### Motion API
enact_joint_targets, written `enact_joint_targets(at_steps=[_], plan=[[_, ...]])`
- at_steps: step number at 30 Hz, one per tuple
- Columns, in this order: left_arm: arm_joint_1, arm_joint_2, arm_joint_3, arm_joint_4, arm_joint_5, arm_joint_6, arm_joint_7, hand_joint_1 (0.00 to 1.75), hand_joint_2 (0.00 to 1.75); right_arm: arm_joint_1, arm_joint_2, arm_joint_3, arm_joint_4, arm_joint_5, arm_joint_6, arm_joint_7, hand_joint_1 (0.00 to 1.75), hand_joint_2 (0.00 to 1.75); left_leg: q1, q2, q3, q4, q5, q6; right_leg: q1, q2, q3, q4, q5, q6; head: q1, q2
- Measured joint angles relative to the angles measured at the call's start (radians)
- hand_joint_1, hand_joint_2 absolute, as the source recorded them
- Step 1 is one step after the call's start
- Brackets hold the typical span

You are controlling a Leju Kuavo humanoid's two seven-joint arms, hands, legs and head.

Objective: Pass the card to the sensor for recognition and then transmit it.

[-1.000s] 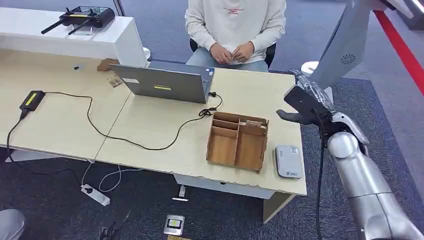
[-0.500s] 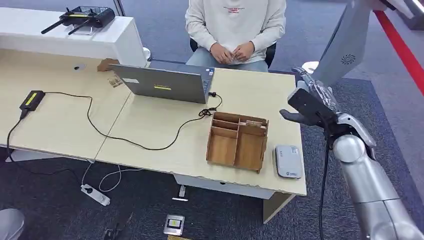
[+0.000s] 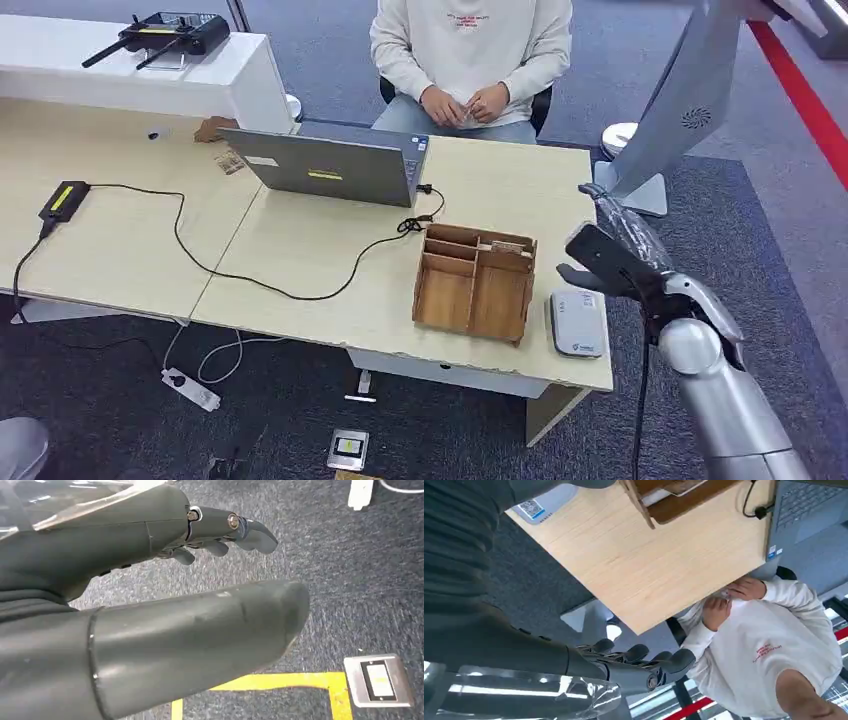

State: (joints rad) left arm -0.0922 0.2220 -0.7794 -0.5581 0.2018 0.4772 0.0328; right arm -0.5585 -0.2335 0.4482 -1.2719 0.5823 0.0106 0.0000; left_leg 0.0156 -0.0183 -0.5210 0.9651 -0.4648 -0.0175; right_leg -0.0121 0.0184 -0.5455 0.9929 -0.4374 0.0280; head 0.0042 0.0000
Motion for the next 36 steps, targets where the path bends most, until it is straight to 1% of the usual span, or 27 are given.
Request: enact_joint_targets(at_steps=[1, 3, 4, 6, 8, 12, 16, 19, 23, 26, 30, 36], plan=[[0.0, 0.0, 0.0, 0.002, -0.005, 0.0, -0.015, 0.0, 0.0, 0.002, 0.001, 0.003, -0.004, 0.066, -0.026, -0.02, 0.0, 1.75, 0.0, 0.0, -0.001, 0.0, 0.0, 0.0, 0.0, 0.0, 0.0, 0.0, 0.0, 0.0, 0.0, 0.0], [-0.002, 0.003, 0.0, 0.003, -0.008, -0.005, -0.052, 0.0, 0.0, -0.023, 0.018, 0.019, 0.022, 0.24, -0.126, -0.076, 0.0, 1.75, 0.0, 0.0, -0.001, 0.0, 0.0, 0.0, 0.0, 0.0, 0.0, 0.0, 0.0, 0.0, 0.0, 0.0], [-0.004, 0.004, 0.001, 0.003, -0.008, -0.008, -0.065, 0.0, 0.0, -0.044, 0.029, 0.031, 0.052, 0.286, -0.168, -0.094, 0.0, 1.75, 0.0, 0.0, 0.0, 0.0, 0.001, -0.001, 0.0, 0.0, 0.0, 0.0, 0.0, -0.001, 0.0, 0.0], [-0.01, 0.005, 0.001, 0.004, -0.008, -0.011, -0.069, 0.0, 0.0, -0.07, 0.05, 0.044, 0.106, 0.302, -0.217, -0.117, 0.0, 1.75, 0.001, 0.0, 0.0, 0.0, 0.001, -0.001, 0.0, 0.0, 0.0, 0.0, 0.001, -0.001, 0.0, 0.0], [-0.01, 0.006, 0.001, 0.004, -0.013, -0.009, -0.067, 0.0, 0.0, -0.084, 0.071, 0.059, 0.159, 0.301, -0.236, -0.129, 0.0, 1.75, 0.001, -0.001, 0.0, 0.0, 0.001, -0.001, 0.0, -0.002, 0.0, 0.0, 0.001, -0.001, 0.0, 0.0], [-0.008, 0.006, 0.0, 0.008, -0.035, 0.018, -0.051, 0.0, 0.0, -0.087, 0.078, 0.068, 0.192, 0.289, -0.217, -0.129, 0.0, 1.75, 0.001, -0.002, -0.001, 0.0, 0.002, -0.001, 0.0, -0.003, 0.0, 0.0, 0.001, -0.001, 0.0, 0.0], [-0.009, 0.0, -0.003, 0.011, -0.054, 0.022, -0.047, 0.0, 0.0, -0.082, 0.081, 0.077, 0.184, 0.27, -0.164, -0.117, 0.0, 1.75, 0.001, -0.001, -0.001, 0.0, 0.001, -0.001, 0.0, -0.002, -0.001, 0.0, 0.0, -0.001, 0.0, 0.0], [-0.01, -0.002, -0.004, 0.018, -0.063, 0.019, -0.059, 0.0, 0.0, -0.081, 0.095, 0.085, 0.161, 0.257, -0.139, -0.123, 0.0, 1.75, 0.001, -0.001, -0.001, 0.0, 0.001, -0.001, 0.0, -0.002, -0.001, 0.0, 0.0, -0.001, 0.0, 0.0], [-0.013, -0.006, -0.006, 0.027, -0.071, 0.014, -0.09, 0.0, 0.0, -0.084, 0.119, 0.108, 0.105, 0.254, -0.093, -0.139, 0.0, 1.75, 0.001, -0.001, -0.001, 0.0, 0.001, -0.001, 0.0, -0.002, -0.001, 0.0, 0.0, -0.001, 0.0, 0.0], [-0.014, -0.006, -0.007, 0.037, -0.067, -0.016, -0.119, 0.0, 0.0, -0.095, 0.137, 0.124, 0.083, 0.252, -0.068, -0.147, 0.0, 1.75, 0.002, -0.001, -0.001, 0.0, 0.002, -0.002, 0.0, -0.002, -0.001, 0.0, 0.001, -0.001, 0.0, 0.0], [-0.018, 0.001, -0.008, 0.054, -0.057, -0.038, -0.137, 0.0, 0.0, -0.112, 0.158, 0.149, 0.076, 0.251, -0.063, -0.161, 0.0, 1.75, 0.002, -0.001, -0.001, 0.0, 0.002, -0.002, 0.001, -0.002, 0.0, 0.0, 0.001, -0.001, 0.0, 0.0], [-0.024, 0.002, -0.009, 0.076, -0.054, -0.045, -0.138, 0.0, 0.0, -0.128, 0.171, 0.167, 0.102, 0.236, -0.088, -0.187, 0.0, 1.75, 0.002, -0.001, -0.001, 0.0, 0.002, -0.002, 0.001, -0.002, -0.001, 0.0, 0.001, -0.001, 0.0, 0.0]])
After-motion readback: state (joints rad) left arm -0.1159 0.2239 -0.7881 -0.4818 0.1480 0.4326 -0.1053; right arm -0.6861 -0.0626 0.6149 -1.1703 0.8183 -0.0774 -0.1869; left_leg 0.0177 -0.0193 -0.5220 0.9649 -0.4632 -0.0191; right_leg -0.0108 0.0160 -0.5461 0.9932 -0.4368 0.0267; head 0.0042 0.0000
